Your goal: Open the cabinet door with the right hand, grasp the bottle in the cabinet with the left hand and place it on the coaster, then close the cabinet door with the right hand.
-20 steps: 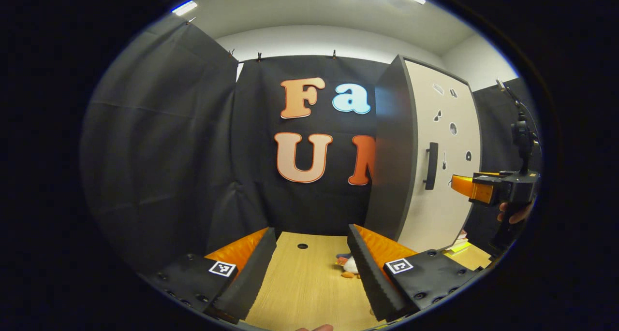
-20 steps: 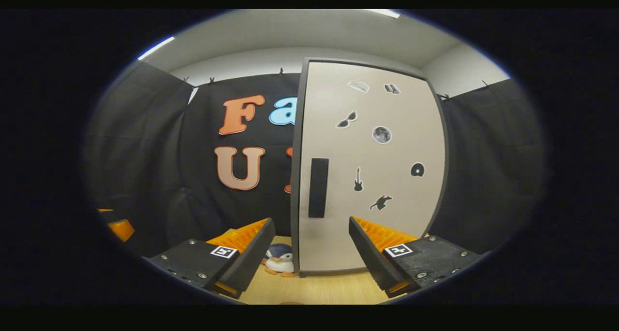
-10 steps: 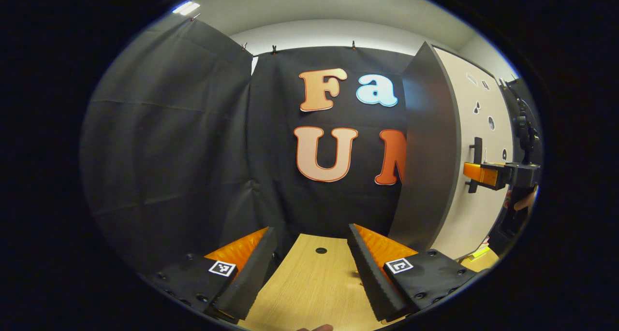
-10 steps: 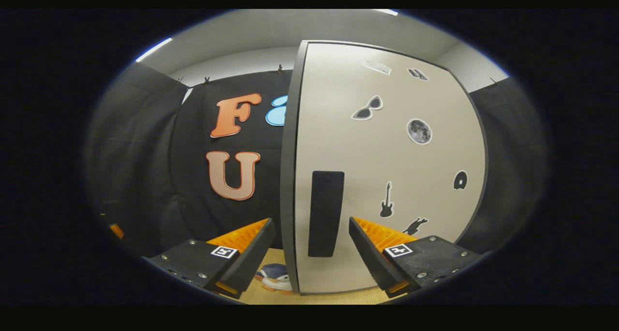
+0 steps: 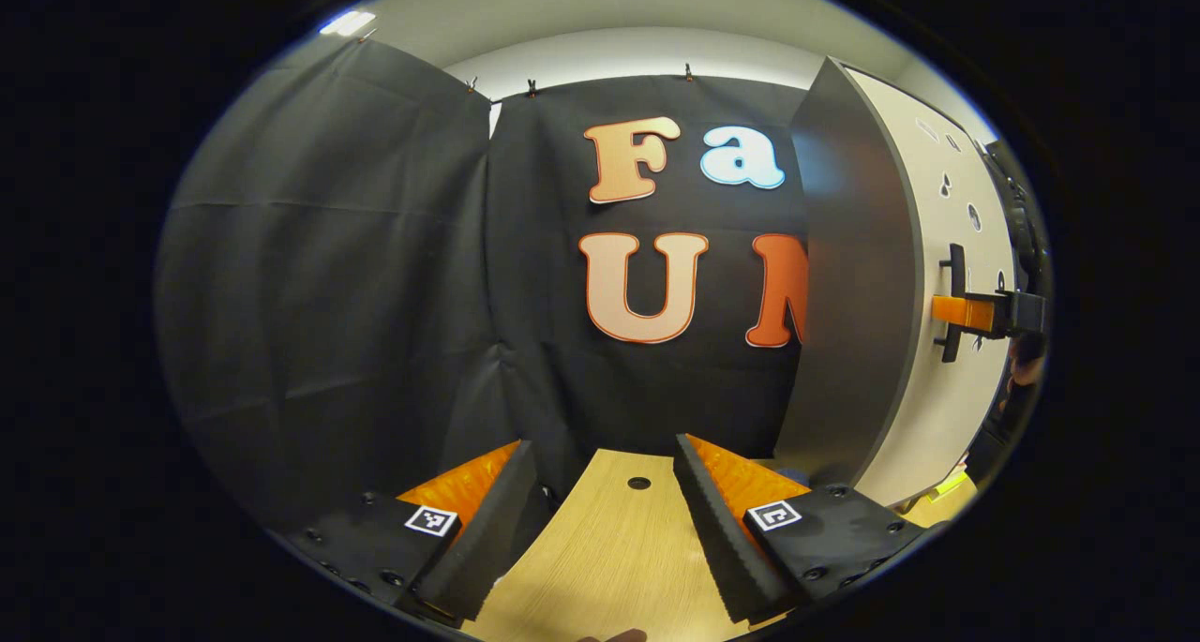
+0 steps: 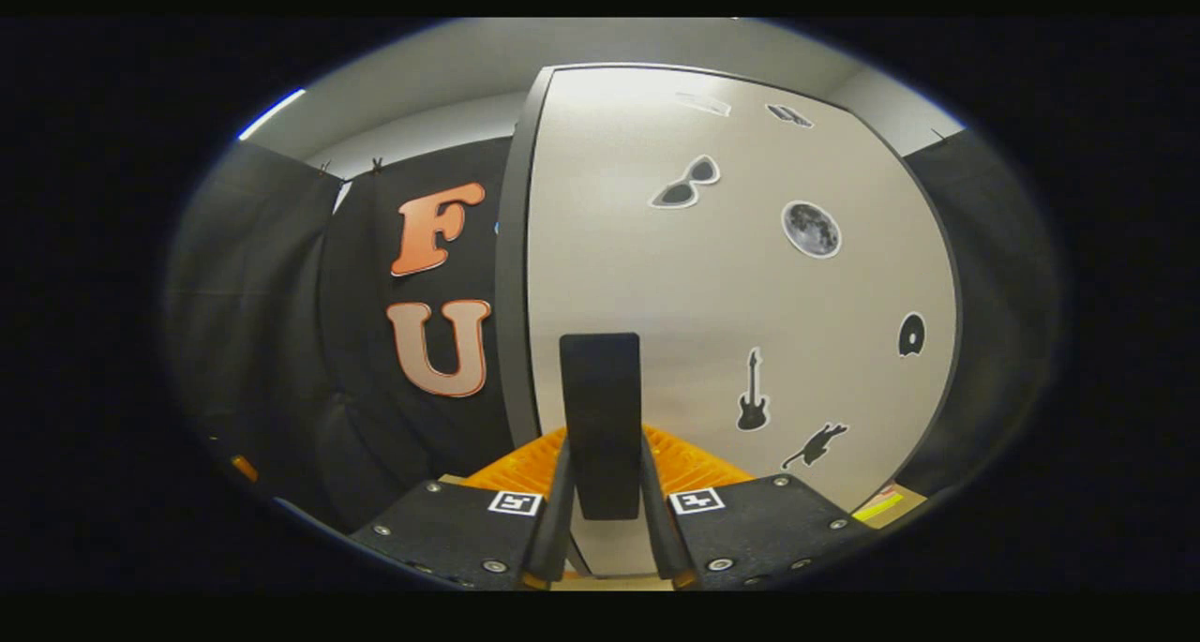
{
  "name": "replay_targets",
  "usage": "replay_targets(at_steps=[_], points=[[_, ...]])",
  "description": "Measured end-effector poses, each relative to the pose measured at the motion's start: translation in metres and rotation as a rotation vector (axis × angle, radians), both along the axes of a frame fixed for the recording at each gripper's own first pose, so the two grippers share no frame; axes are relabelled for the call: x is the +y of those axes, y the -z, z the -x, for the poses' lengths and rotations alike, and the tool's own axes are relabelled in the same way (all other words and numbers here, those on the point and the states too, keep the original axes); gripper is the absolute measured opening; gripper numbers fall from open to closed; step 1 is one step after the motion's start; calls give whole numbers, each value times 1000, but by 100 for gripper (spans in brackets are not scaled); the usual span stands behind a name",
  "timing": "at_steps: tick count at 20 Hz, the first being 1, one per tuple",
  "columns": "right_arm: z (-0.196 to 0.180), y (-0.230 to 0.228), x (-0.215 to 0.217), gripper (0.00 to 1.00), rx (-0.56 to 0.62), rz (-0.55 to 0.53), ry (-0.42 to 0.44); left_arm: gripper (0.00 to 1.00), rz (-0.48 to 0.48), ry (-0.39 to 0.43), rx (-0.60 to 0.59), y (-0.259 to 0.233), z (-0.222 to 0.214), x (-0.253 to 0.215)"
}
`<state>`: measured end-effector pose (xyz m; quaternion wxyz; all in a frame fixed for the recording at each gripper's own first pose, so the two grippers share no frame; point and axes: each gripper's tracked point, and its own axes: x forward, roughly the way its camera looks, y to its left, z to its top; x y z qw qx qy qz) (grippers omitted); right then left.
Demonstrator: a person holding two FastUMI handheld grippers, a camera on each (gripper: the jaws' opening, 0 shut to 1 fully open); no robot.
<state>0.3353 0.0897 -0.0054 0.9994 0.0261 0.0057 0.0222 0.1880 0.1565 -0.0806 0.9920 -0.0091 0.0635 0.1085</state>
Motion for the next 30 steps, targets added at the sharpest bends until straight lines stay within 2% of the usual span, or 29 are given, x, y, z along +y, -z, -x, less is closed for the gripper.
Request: replay_targets(at_steps=[8,11,14,18,19,21,23,24,25,30], points=[[22,1,-2,30,33,-19,37,97,-3,16,-6,0,35,7],[58,0,-9,27,40,-44,47,97,-9,33,-17,-4,53,7],[110,5,-38,22,40,-44,72,99,-11,70,-20,-2,71,-1],[156,4,-65,23,49,-31,131,97,7,125,-15,1,93,-16],[163,4,-71,22,53,-34,142,95,14,139,-15,0,98,-22],[179,3,-83,22,58,-48,159,98,17,158,-18,-3,106,-32],[192,4,-96,17,56,-48,161,97,9,175,-19,-6,111,-43],[199,3,-102,19,58,-56,162,98,2,186,-19,-8,113,-49],[205,3,-107,17,55,-55,161,98,-7,188,-22,-12,117,-56],[238,2,-143,18,50,-62,135,98,-18,175,-40,-26,138,-97]])
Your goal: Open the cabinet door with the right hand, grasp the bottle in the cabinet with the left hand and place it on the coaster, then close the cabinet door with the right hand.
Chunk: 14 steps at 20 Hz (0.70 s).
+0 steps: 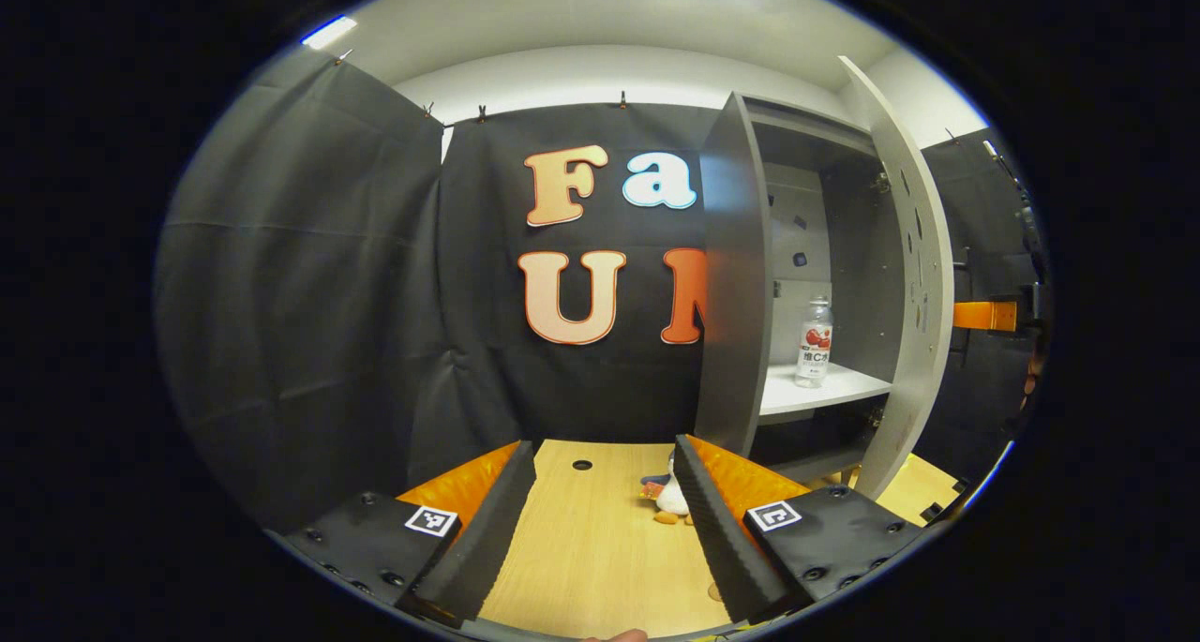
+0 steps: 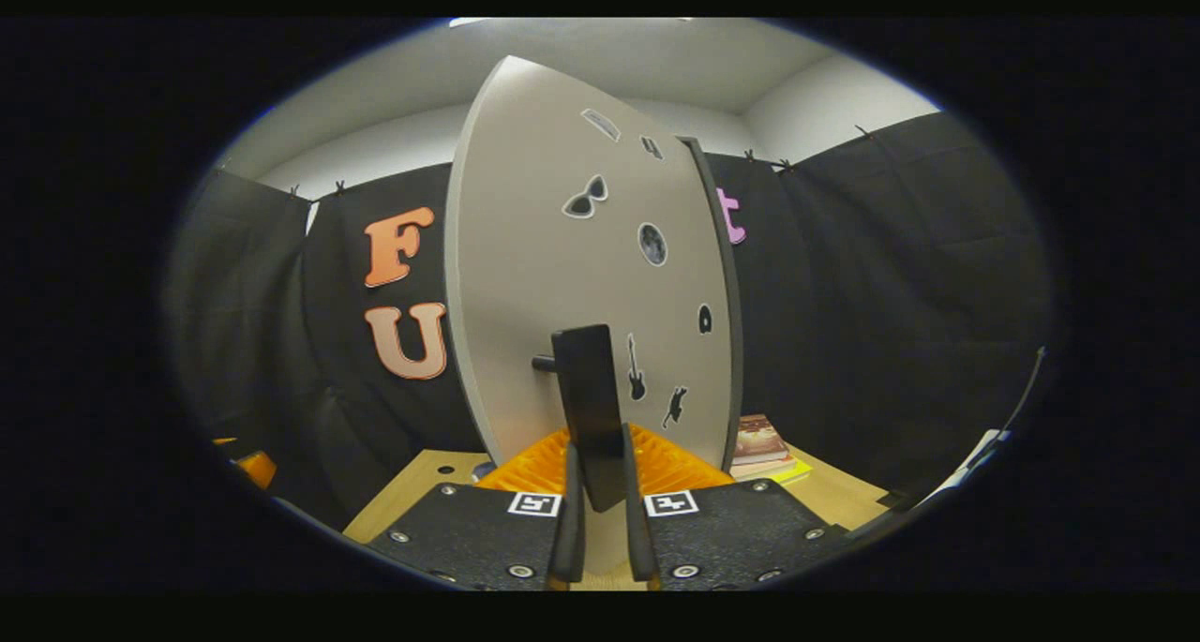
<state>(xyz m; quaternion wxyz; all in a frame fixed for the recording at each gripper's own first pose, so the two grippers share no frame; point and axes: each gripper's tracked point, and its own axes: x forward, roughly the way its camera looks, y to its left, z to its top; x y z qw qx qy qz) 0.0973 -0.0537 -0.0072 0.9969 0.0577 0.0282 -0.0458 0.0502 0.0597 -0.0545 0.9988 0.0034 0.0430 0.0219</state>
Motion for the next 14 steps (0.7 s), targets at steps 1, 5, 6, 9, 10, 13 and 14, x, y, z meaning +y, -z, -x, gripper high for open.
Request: replay_targets(at_steps=[1,5,6,9,10,13,14], points=[[8,0,-9,18,2,4,-6,97,-2,-7,4,-1,4,-11],[32,-1,-52,18,-3,8,-13,98,-12,-9,7,-5,24,-64],[38,-1,-63,15,-1,18,-20,98,-15,-4,12,-4,29,-78],[54,-5,-92,15,-5,13,-38,96,-16,-6,28,0,40,-114],[59,-6,-102,15,-5,6,-40,99,-6,-2,24,-1,43,-125],[66,-7,-133,14,-10,-6,-37,96,-14,-2,24,-3,51,-149],[64,-7,-144,13,-12,-10,-33,95,-24,-4,22,-4,52,-155]])
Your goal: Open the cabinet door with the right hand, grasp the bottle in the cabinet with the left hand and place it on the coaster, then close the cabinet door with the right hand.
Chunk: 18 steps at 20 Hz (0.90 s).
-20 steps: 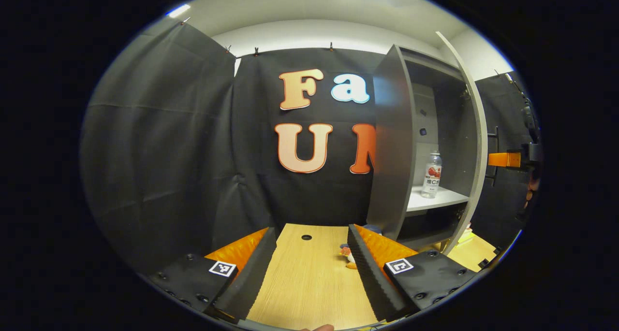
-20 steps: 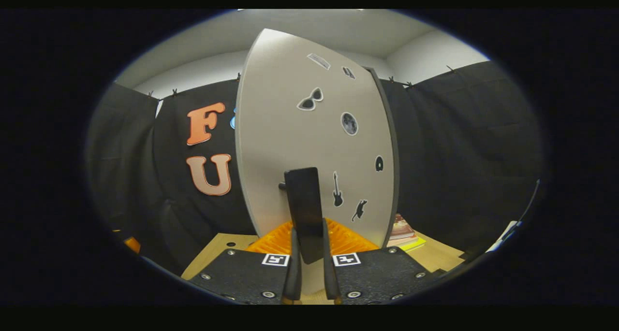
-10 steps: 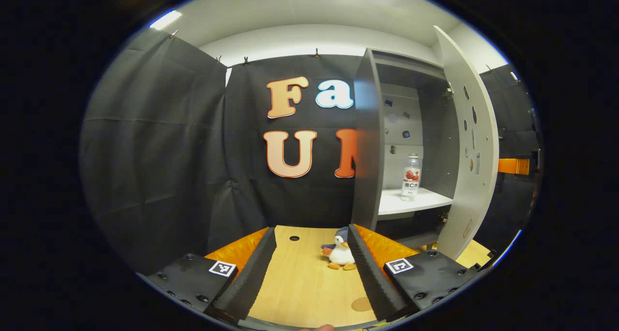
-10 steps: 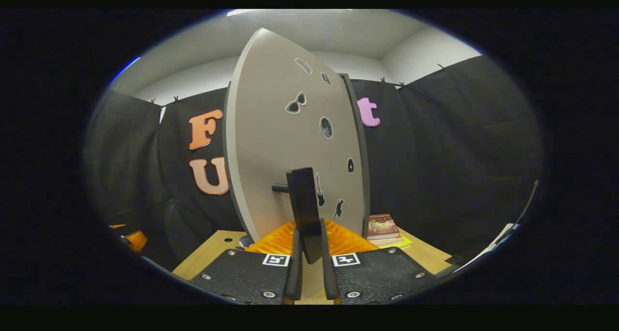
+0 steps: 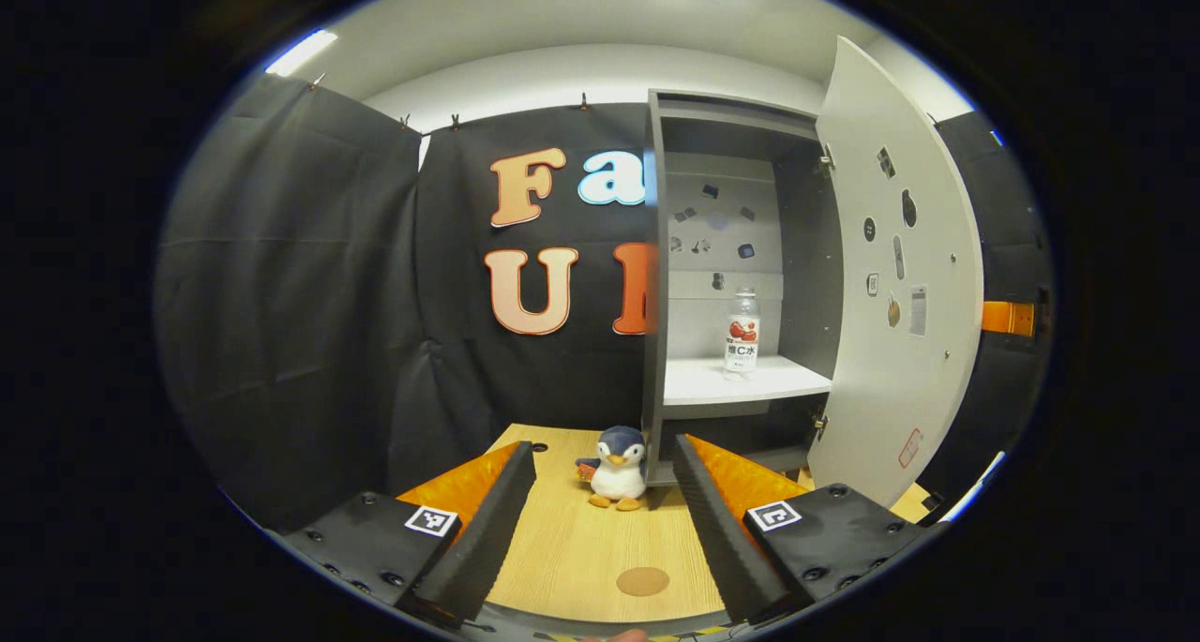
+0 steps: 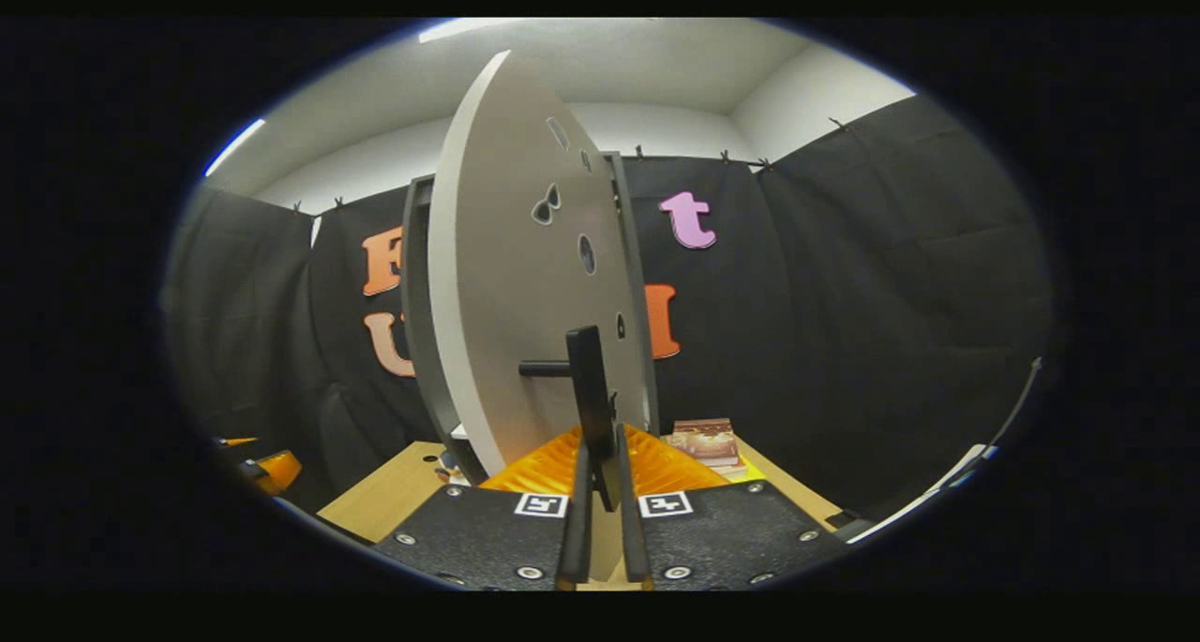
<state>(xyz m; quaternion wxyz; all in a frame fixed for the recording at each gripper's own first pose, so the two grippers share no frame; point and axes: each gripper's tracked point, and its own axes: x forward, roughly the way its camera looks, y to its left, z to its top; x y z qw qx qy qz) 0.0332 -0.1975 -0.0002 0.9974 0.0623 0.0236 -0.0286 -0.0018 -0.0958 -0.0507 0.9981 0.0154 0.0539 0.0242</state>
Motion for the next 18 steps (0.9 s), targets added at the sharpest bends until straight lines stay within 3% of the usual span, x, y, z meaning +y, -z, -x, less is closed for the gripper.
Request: replay_targets(at_steps=[3,4,6,7,10,11,18], points=[[2,-3,-27,7,-12,-19,-3,96,-12,11,2,1,1,-20],[1,-3,-37,12,-13,-29,-6,97,-12,11,2,0,1,-25],[2,-2,-55,5,-13,-39,-8,98,-23,13,-1,-1,3,-33],[1,-1,-63,9,-14,-45,-8,99,-31,13,-1,-3,3,-36],[3,-2,-76,0,-7,-44,-25,98,-34,16,-4,-3,1,-45],[3,-2,-78,5,-4,-43,-31,97,-28,19,-4,-3,1,-49],[4,-3,-88,5,15,-10,-45,96,-13,27,-1,-4,-1,-61]])
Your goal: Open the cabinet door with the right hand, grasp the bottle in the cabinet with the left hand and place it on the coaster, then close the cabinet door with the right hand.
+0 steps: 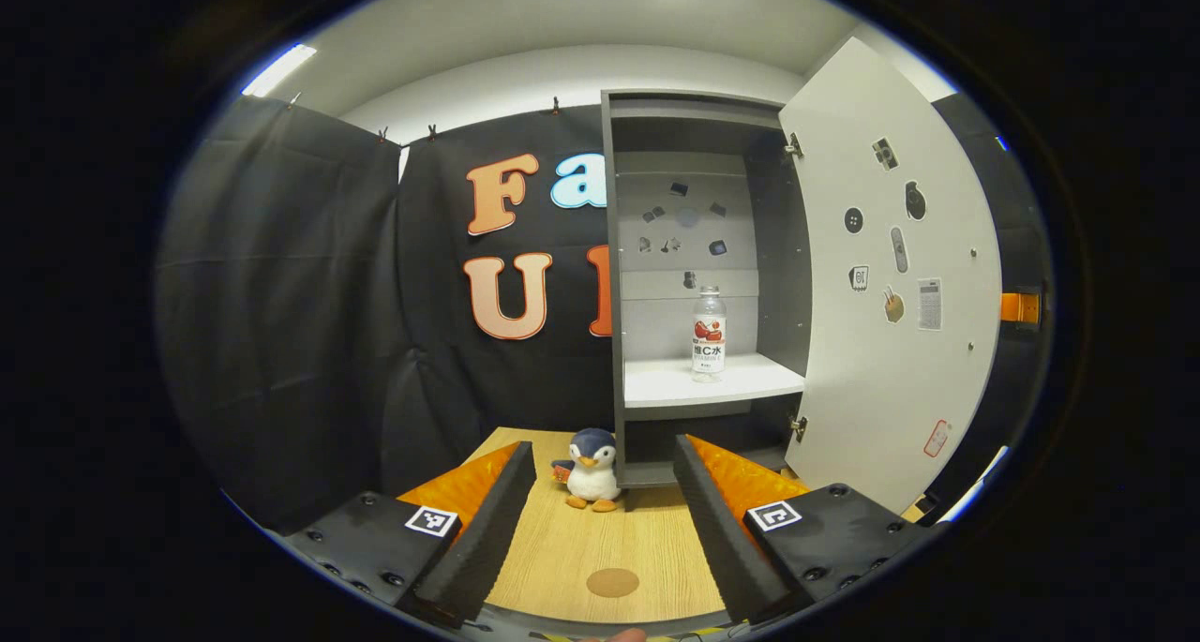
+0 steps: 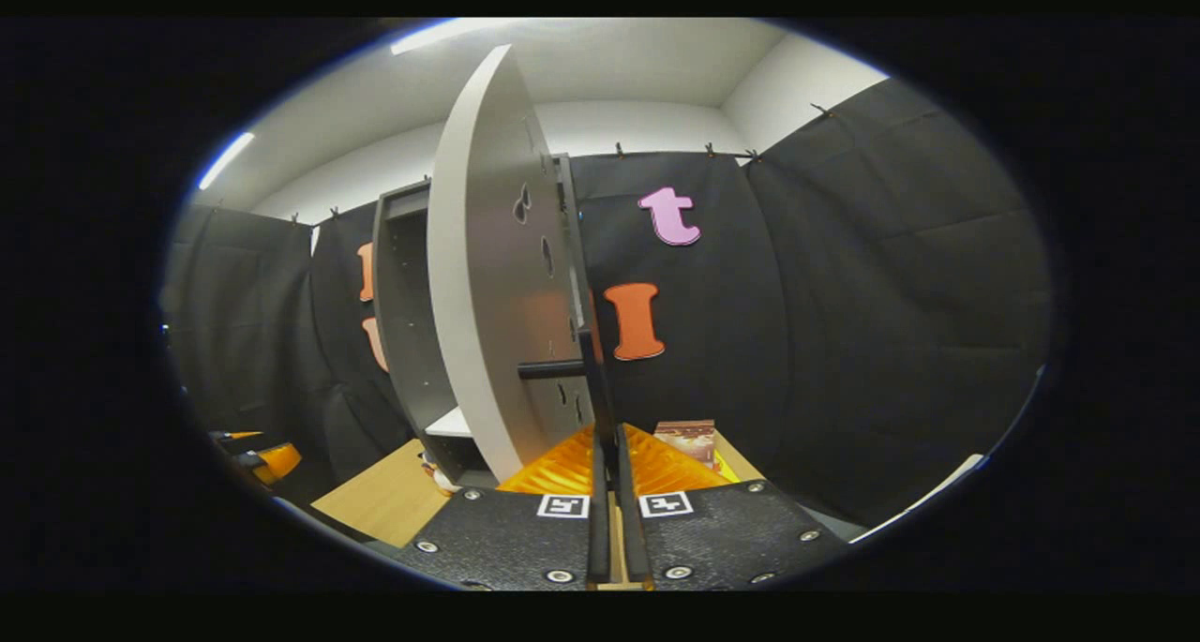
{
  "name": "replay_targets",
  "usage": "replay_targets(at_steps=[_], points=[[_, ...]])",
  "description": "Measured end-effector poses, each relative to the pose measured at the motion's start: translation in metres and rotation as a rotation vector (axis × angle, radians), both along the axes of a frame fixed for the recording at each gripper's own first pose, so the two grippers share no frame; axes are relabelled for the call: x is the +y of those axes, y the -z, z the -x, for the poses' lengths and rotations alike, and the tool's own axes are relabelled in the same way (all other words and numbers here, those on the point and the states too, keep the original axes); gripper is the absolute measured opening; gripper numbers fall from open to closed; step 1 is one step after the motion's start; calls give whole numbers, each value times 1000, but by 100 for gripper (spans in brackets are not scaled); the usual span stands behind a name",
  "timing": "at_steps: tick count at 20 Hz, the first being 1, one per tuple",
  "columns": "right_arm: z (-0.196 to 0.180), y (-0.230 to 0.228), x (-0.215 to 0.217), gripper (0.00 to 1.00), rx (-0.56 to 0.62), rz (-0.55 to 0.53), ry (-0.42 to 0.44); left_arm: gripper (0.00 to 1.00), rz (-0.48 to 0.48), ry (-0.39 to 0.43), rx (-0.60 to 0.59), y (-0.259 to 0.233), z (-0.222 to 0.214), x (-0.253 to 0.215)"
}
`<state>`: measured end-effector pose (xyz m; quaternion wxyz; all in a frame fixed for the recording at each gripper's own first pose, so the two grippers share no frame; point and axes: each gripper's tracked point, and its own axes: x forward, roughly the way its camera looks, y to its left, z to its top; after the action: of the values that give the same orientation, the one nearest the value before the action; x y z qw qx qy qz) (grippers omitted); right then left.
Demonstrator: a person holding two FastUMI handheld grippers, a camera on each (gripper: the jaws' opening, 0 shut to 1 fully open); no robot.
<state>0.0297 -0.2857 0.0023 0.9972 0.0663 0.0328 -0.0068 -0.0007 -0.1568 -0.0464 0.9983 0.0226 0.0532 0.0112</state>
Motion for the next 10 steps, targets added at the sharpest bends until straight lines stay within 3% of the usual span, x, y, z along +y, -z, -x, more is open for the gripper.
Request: replay_targets(at_steps=[7,8,9,10], points=[[23,-10,0,5,-32,24,7,99,-6,-10,2,-3,6,0],[30,-13,2,11,-46,21,3,97,-8,-10,0,-4,6,0],[37,-18,8,5,-60,9,-7,97,-10,-11,-1,-5,5,0],[46,-23,14,9,-75,6,-17,99,-12,-9,2,-4,4,-1]])
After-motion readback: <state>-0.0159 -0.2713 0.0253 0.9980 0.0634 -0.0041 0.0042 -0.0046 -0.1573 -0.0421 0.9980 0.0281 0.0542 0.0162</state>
